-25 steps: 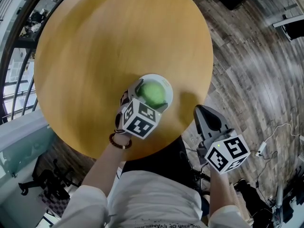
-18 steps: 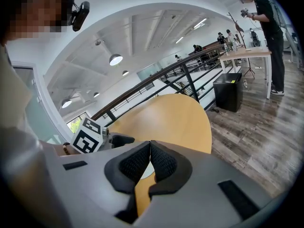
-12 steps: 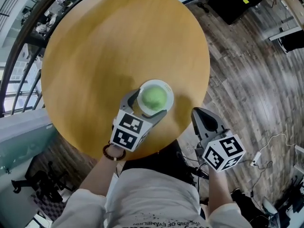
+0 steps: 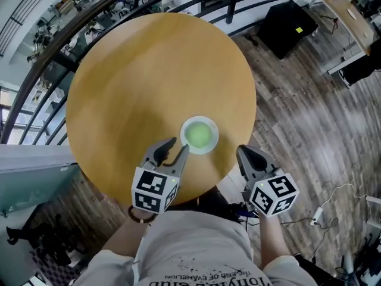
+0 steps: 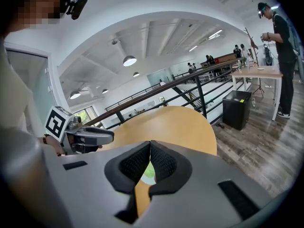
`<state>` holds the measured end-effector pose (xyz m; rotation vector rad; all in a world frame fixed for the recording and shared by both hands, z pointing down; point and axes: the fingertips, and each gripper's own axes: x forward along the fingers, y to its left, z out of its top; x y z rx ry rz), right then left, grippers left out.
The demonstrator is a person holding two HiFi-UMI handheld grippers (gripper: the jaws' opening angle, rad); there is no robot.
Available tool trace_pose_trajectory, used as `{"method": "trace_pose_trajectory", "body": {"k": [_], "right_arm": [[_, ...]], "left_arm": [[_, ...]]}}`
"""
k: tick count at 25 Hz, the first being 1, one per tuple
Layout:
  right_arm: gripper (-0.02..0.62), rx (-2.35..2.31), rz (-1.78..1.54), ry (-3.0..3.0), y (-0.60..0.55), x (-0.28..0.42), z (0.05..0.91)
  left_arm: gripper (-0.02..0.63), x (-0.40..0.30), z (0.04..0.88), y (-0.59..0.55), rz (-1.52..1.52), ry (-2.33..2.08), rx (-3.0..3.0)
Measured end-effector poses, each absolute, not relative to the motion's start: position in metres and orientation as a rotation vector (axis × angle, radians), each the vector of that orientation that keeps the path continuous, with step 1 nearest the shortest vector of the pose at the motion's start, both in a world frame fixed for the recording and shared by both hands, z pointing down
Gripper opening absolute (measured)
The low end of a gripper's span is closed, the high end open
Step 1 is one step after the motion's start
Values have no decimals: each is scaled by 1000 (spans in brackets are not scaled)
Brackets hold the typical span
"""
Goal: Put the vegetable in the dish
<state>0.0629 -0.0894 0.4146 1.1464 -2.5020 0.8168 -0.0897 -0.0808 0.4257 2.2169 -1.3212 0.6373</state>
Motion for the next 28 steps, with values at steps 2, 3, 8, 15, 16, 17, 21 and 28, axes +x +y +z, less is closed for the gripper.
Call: {"method": "trace_pose_trajectory", "body": {"k": [2,3,8,15,16,17,21,28], "right_arm": [[25,1146,793,-2507,-82,60,405],[25,1147,782,-2510,-80,59,401],[25,1155,738,-2529,-77,52,380],[25,1167,686,-2567,-77,52,355],[25,1171,680,-2570,-77,54,353],[25,1170,671,-2571,-77,54,352],[25,1151,645,-2556,-71,50,351],[25,1154,678,-2550,-78,54,353]], "left_arm": [[110,-96,413,-70,622,-1357,2213],[94,-97,409,-65,626,-1363,2214],[38,-88,400,-43,645,-1341,2220],[23,-81,392,-33,598,-1346,2201],[23,-82,391,-35,604,-1353,2205],[23,-83,390,-35,613,-1356,2209],[23,-89,384,-37,635,-1361,2230],[23,-78,382,-46,654,-1341,2238]]}}
